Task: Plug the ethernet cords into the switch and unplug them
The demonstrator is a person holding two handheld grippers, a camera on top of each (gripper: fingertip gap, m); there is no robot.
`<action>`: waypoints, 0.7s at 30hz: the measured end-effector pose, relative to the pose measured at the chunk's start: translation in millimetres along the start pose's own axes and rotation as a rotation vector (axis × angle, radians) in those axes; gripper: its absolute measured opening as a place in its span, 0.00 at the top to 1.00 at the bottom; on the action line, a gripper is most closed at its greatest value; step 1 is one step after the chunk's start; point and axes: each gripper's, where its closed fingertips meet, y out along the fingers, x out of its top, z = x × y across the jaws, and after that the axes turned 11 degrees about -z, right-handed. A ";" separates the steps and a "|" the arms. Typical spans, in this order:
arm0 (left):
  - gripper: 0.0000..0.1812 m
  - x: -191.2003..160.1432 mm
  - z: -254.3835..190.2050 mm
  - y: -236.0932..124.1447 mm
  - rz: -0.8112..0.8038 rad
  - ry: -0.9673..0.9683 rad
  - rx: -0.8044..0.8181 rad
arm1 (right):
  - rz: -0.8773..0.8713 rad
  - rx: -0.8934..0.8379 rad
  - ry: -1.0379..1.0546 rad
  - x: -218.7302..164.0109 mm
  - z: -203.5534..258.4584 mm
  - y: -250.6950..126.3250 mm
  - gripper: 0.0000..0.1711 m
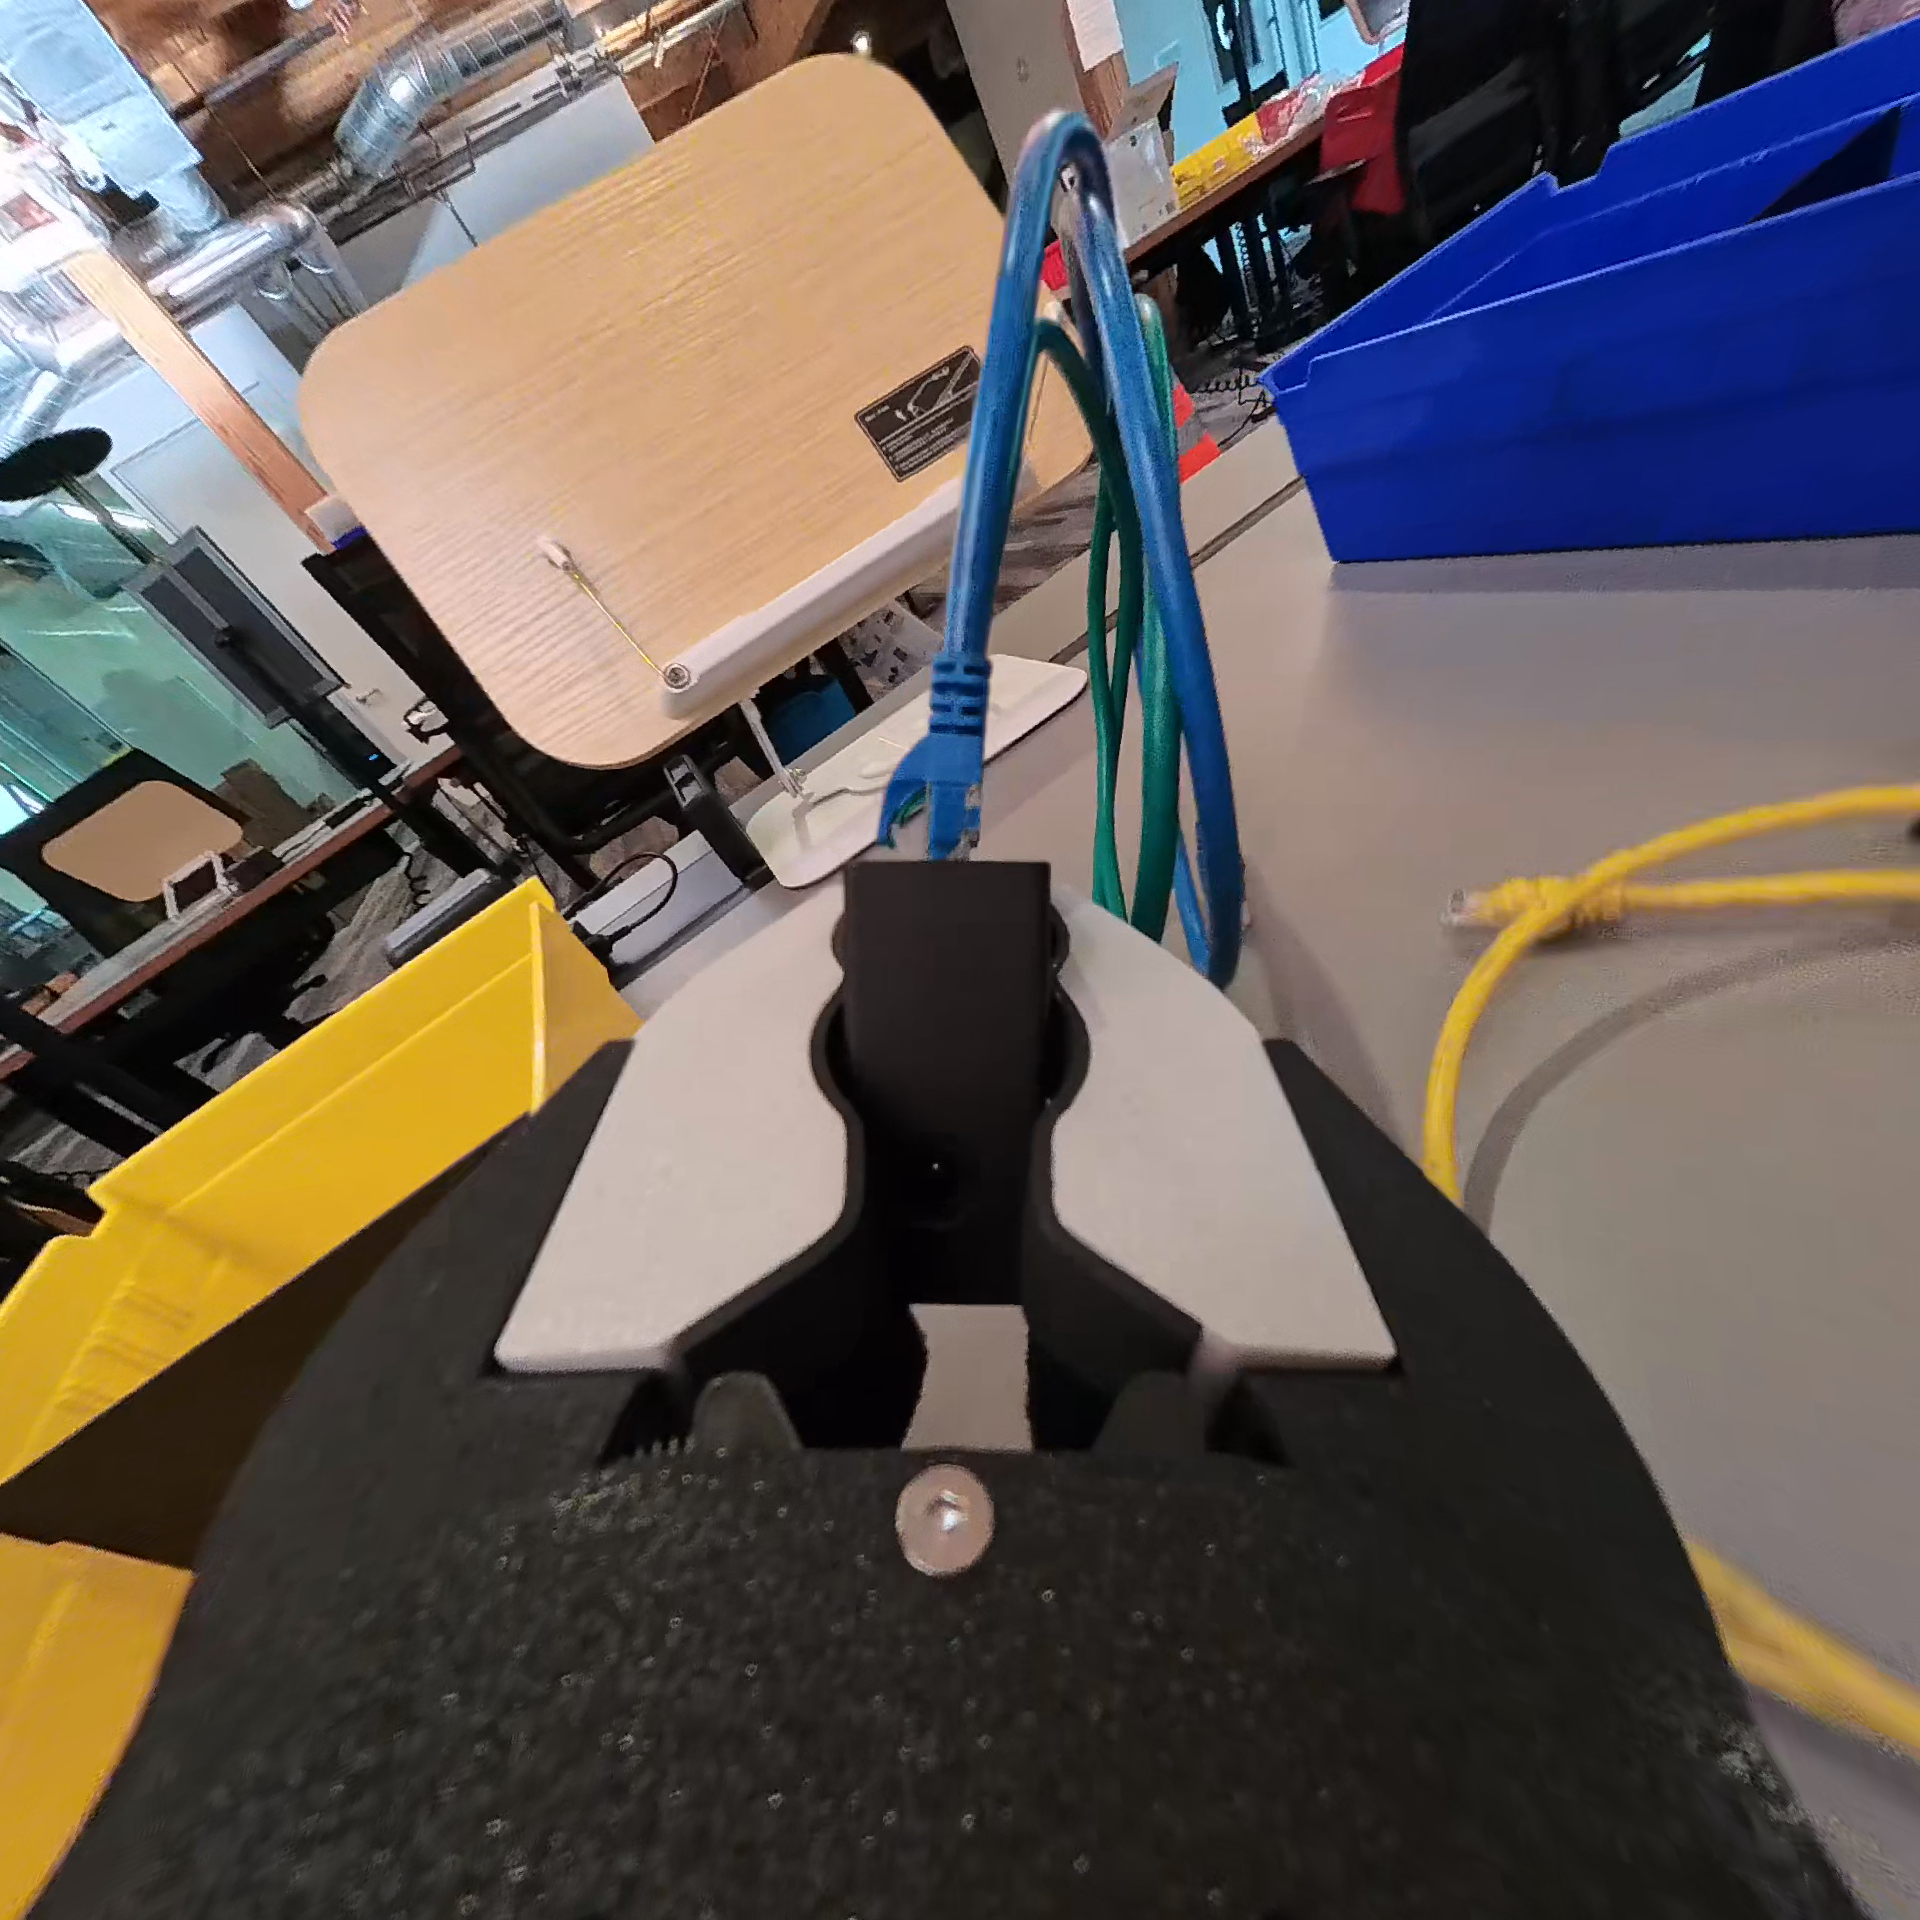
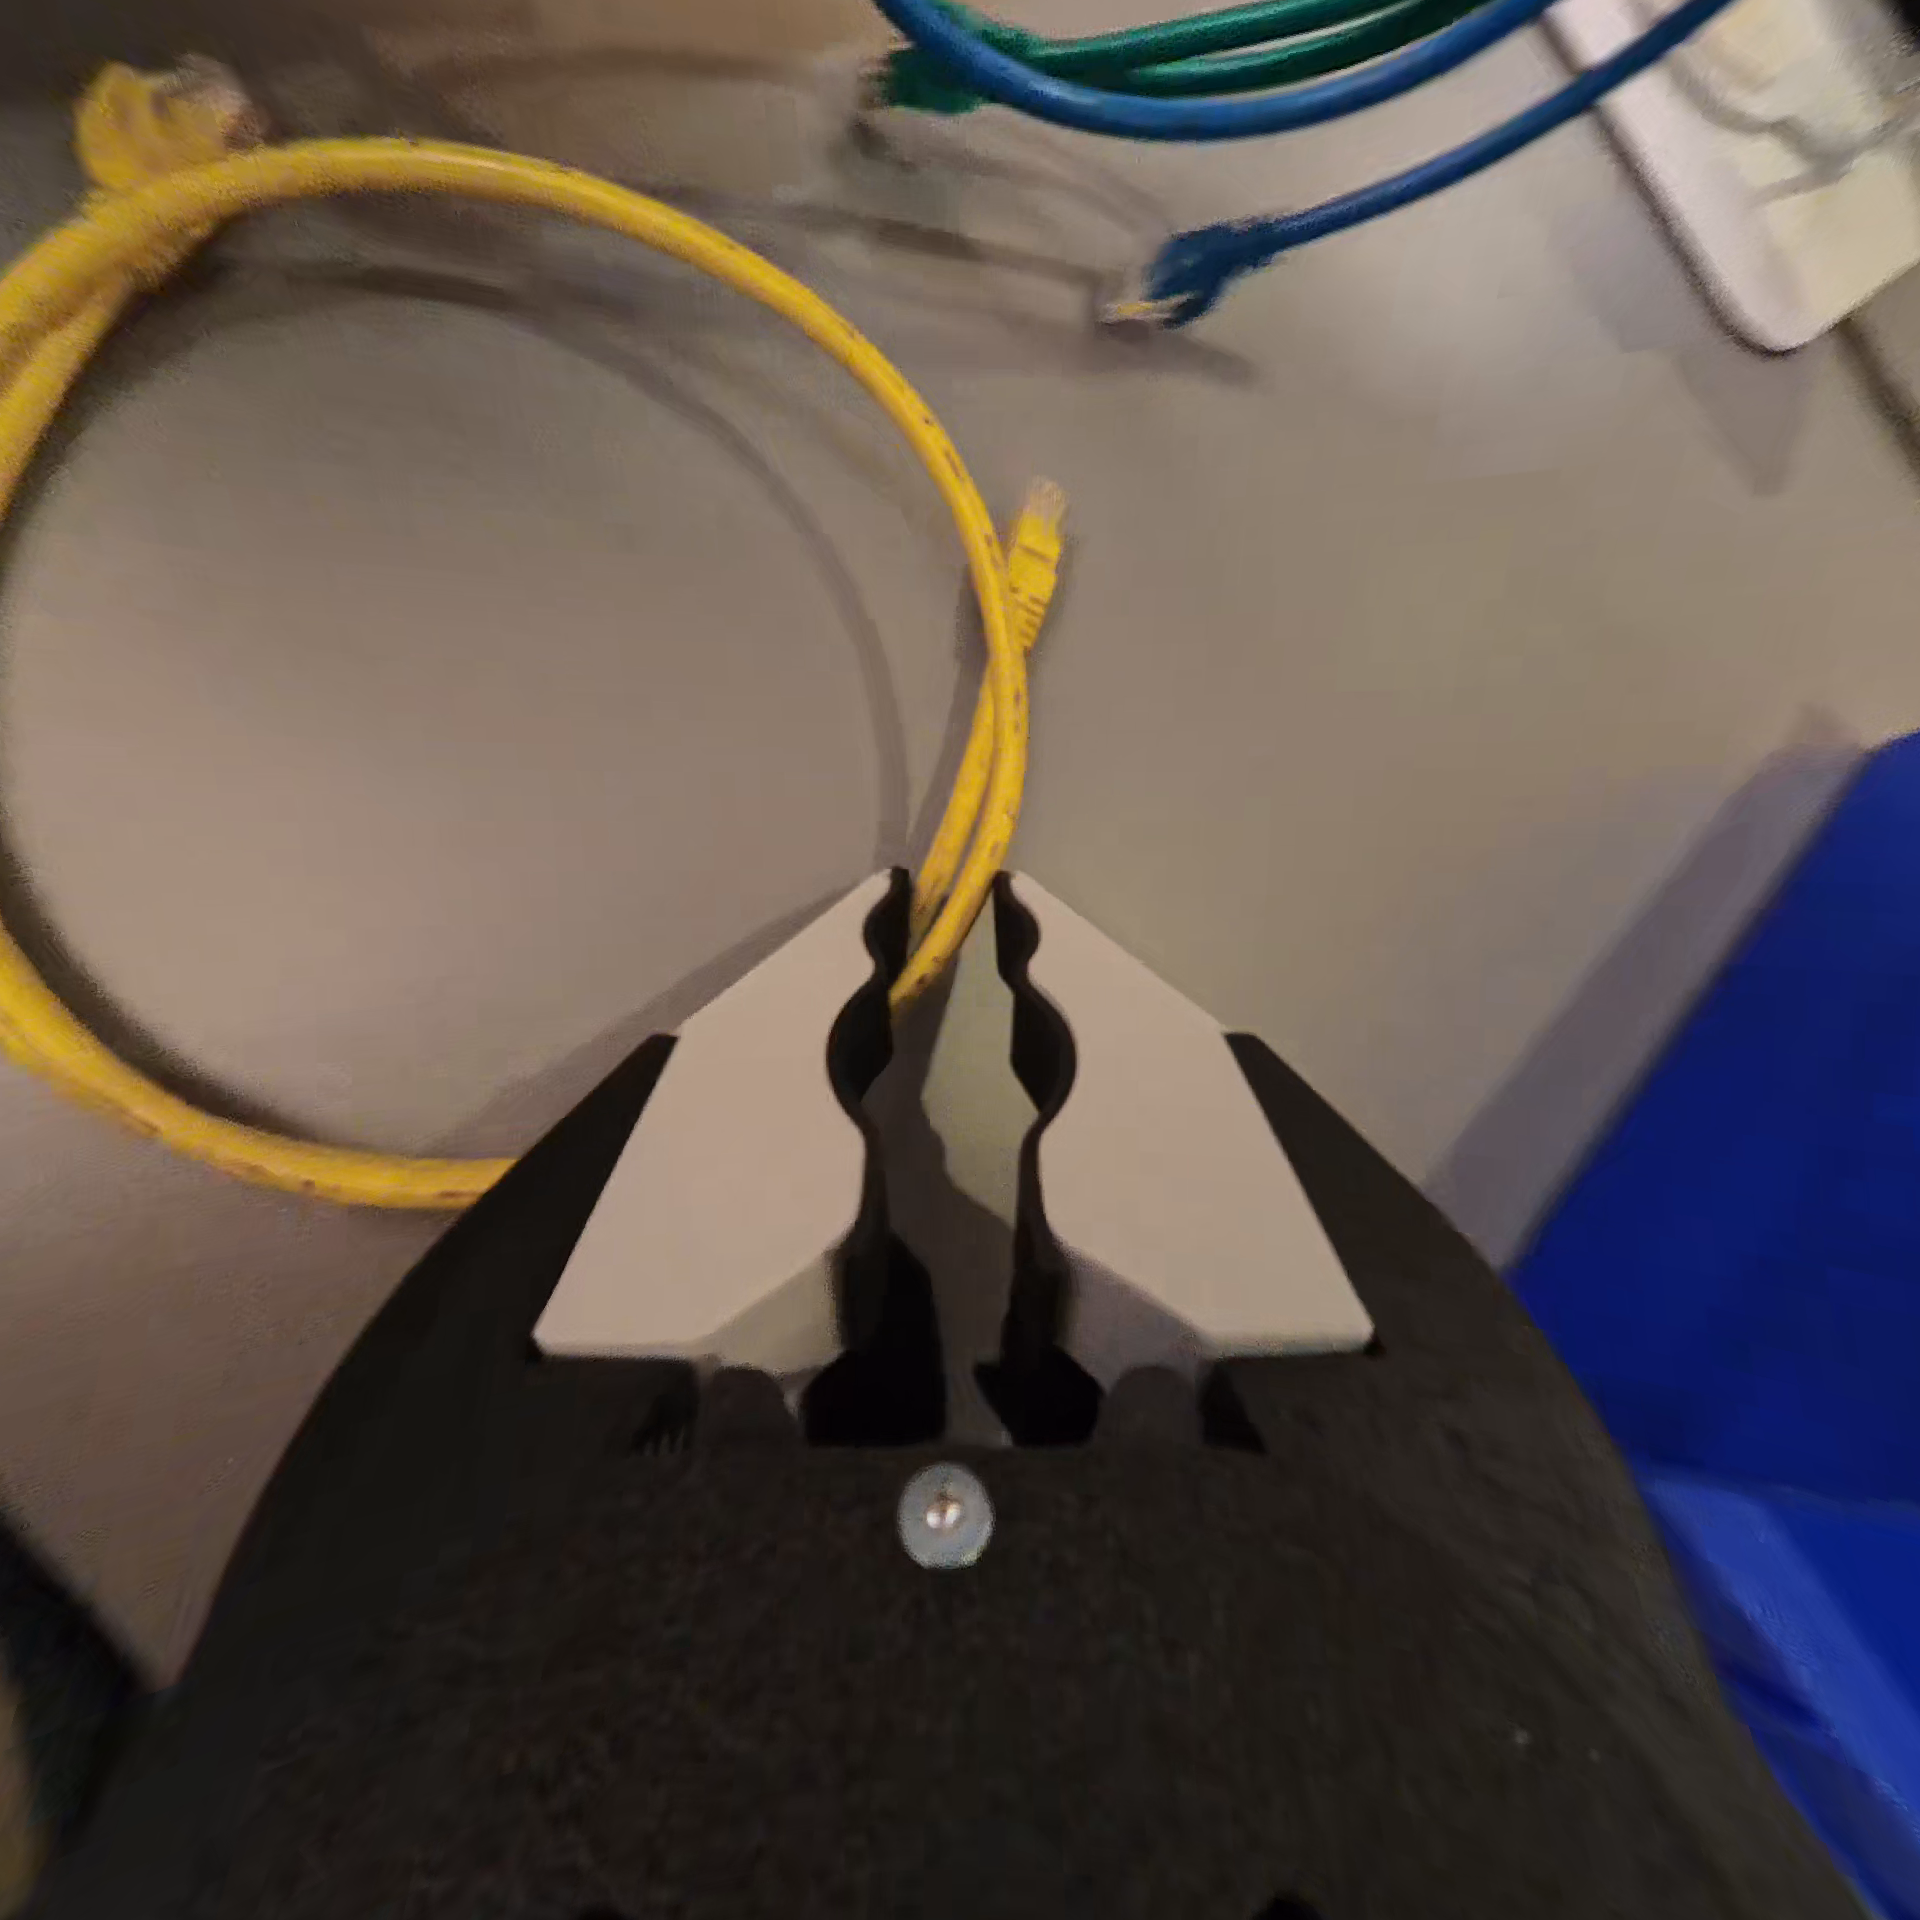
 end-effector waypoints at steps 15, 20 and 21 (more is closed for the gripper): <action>0.84 -5.7 -12.2 2.9 0.022 0.010 -0.057 | -0.170 0.052 0.118 51.0 44.9 -9.0 0.87; 0.84 -8.2 -9.7 2.4 0.025 -0.011 -0.053 | -0.314 0.313 0.177 82.1 75.6 -34.0 0.82; 0.84 -9.1 -9.5 3.2 0.028 -0.019 -0.053 | -0.352 0.415 0.134 92.1 101.4 -42.1 0.80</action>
